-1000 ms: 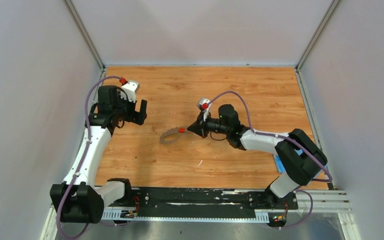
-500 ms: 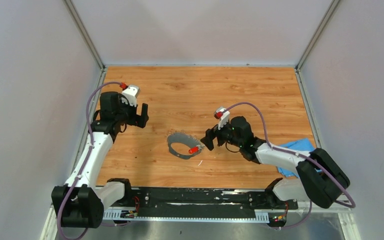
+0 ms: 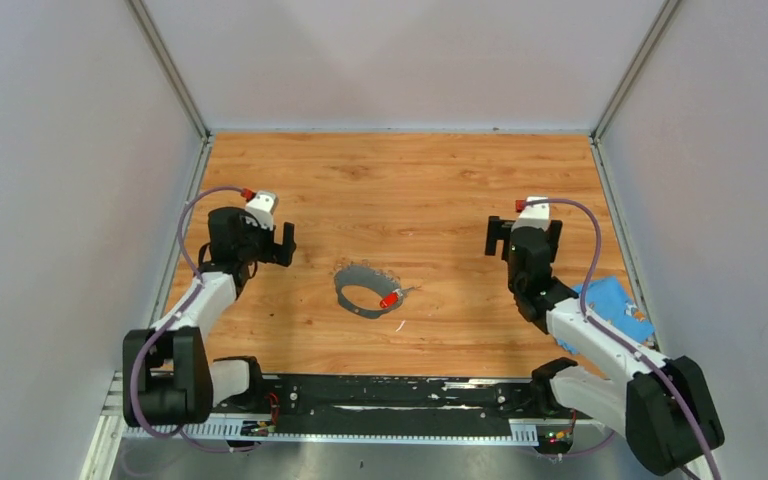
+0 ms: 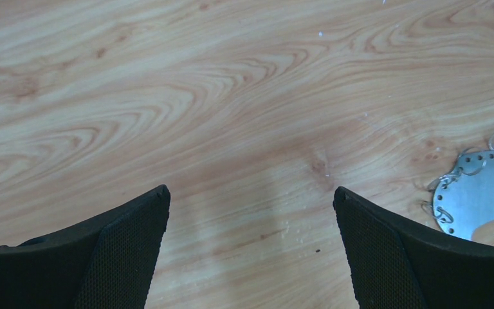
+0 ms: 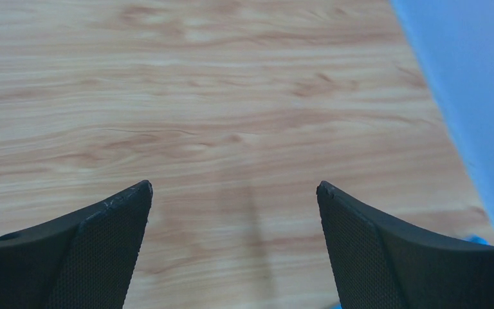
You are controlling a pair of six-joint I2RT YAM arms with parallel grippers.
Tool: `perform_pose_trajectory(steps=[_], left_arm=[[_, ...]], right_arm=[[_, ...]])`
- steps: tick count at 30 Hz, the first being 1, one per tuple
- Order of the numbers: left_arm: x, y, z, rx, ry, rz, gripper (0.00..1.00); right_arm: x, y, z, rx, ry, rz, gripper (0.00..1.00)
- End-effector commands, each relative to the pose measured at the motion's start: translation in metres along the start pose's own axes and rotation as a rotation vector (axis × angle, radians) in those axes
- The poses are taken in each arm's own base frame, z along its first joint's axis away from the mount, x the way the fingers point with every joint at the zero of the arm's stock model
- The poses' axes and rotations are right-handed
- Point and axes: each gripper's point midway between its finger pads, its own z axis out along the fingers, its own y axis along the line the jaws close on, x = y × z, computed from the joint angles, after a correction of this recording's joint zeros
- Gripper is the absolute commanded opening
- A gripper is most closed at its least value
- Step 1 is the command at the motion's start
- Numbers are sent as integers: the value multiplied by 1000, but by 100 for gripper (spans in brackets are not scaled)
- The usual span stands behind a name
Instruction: Put the keys on the keyring
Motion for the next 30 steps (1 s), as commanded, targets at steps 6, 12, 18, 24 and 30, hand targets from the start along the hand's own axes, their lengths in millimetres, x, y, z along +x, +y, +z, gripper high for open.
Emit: perform_pose_trajectory(steps=[6,12,18,24,30], left_arm=[[-13,5,29,-7,-218,-34,100],[-22,10,11,-90,-391,-6,100],[-16,6,-14,-153,-585,28,100],[-17,7,-4,-139,-551,17,100],[-12,14,17,-182,-432,-9,100]], right_arm=[[60,-99,16,307,102,-51,98],[66,-107,25,300,39,-6,98],[72,-104,41,260,7,-31,98],[74,-86,31,212,-110,-128,100],[82,-96,48,211,20,-56,100]])
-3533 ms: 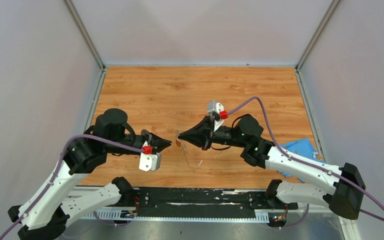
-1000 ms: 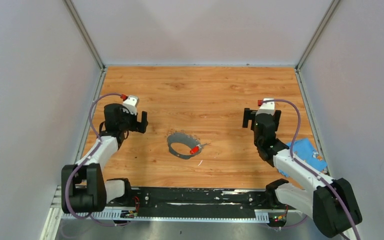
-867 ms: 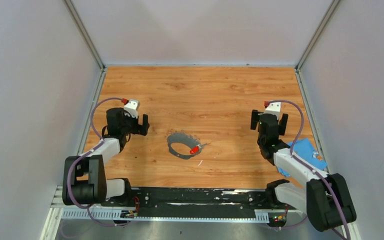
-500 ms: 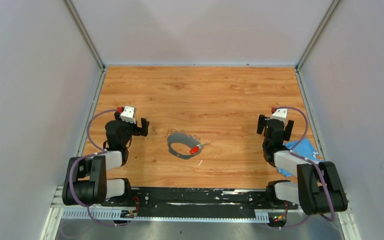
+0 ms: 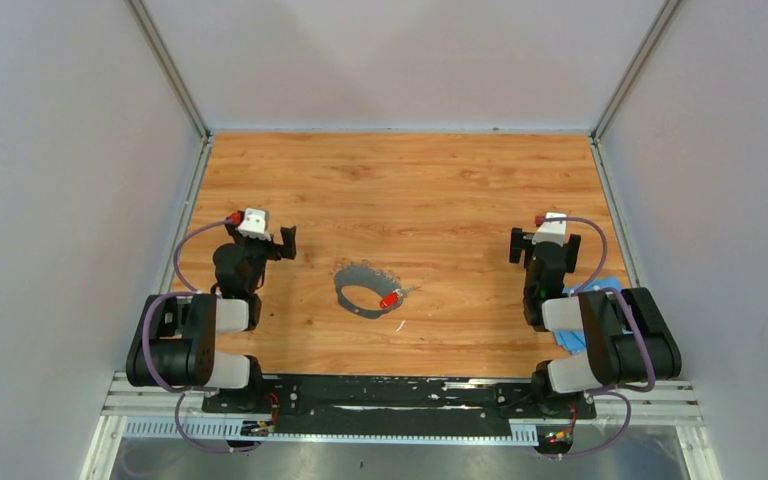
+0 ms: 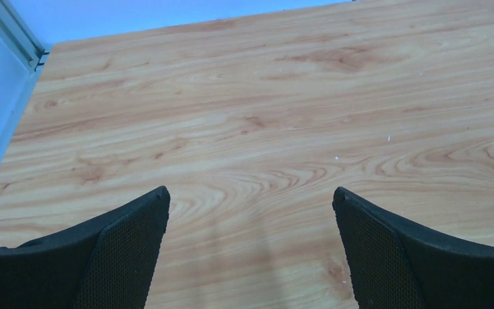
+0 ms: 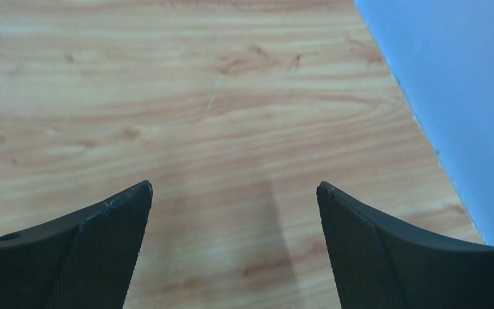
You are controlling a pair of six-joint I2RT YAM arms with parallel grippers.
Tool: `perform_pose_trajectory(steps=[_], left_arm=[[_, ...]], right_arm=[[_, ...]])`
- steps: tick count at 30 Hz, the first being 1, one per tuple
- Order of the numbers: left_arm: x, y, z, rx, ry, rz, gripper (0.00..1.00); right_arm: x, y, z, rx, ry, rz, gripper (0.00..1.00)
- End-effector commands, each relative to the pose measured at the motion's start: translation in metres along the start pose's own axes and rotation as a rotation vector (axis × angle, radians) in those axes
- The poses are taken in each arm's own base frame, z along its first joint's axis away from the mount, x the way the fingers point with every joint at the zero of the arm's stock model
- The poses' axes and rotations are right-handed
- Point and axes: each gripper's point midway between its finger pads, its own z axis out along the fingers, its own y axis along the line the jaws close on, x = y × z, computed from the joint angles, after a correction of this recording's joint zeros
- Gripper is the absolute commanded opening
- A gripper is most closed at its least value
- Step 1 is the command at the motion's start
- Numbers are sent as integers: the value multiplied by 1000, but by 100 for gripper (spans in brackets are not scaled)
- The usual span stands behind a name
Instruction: Put the keys on the keyring
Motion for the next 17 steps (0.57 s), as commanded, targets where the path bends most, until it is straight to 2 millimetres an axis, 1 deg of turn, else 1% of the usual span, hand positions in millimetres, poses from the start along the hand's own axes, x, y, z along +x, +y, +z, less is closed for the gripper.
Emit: perform_pose_trajectory(steps=[1,17], left_arm=[[11,4,-1,-40,54,14,100],[11,4,-1,-43,54,16,100]], right_arm=[[-10,-4,4,3,-9,41,100],[-10,-4,4,4,-11,42,100]])
